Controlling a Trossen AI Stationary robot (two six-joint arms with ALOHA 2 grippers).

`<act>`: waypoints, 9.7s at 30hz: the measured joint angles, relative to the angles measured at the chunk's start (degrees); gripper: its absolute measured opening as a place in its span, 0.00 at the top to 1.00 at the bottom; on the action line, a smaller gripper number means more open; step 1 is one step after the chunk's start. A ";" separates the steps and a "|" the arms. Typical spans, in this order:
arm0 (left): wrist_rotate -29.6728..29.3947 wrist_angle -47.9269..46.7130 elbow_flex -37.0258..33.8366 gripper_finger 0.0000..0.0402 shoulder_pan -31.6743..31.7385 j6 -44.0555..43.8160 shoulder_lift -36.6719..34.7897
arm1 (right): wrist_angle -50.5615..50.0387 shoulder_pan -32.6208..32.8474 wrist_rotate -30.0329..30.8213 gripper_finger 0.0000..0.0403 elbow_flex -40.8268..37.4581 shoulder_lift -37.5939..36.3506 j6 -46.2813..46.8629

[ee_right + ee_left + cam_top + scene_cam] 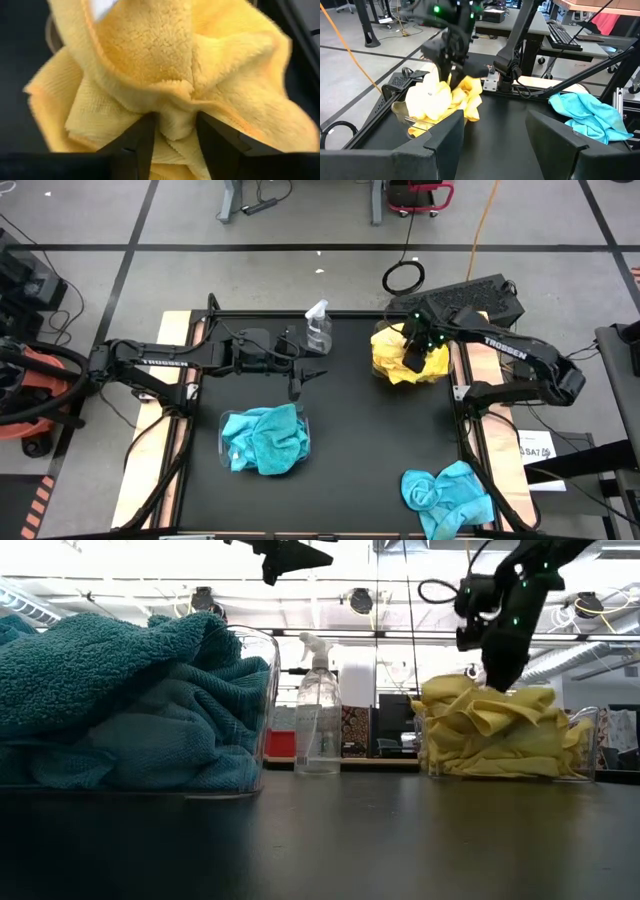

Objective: Sort microfiber towel by color & place in baskets
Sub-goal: Put the yellow towel into the top transparent bin, then put the blue towel into the bottom transparent bin

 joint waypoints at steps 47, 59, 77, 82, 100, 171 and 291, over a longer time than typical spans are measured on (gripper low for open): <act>0.02 -2.80 0.00 0.45 0.00 -0.10 0.00 | -23.13 31.44 -26.78 0.53 20.64 -17.91 22.74; 0.02 -3.57 0.00 0.45 0.00 -0.11 0.00 | -12.49 45.37 -26.52 0.53 5.45 -18.04 30.02; 0.04 -5.68 0.00 0.45 0.00 -0.11 0.00 | 4.17 72.25 -25.52 0.53 -11.58 -17.99 50.34; 0.04 -5.68 0.00 0.45 0.00 -0.09 0.00 | 8.44 80.35 -22.32 0.53 -13.34 -16.79 55.52; 0.04 -5.68 0.00 0.45 -0.02 -0.03 0.00 | 25.08 102.27 -12.27 0.53 -13.90 3.35 70.18; 10.80 -1.55 0.00 0.20 -0.72 -0.07 0.00 | 5.30 66.06 8.15 1.00 5.05 -7.34 23.50; -4.17 -24.51 -25.44 0.97 -26.23 -31.45 0.43 | -3.68 42.03 4.99 0.60 36.61 10.94 -4.55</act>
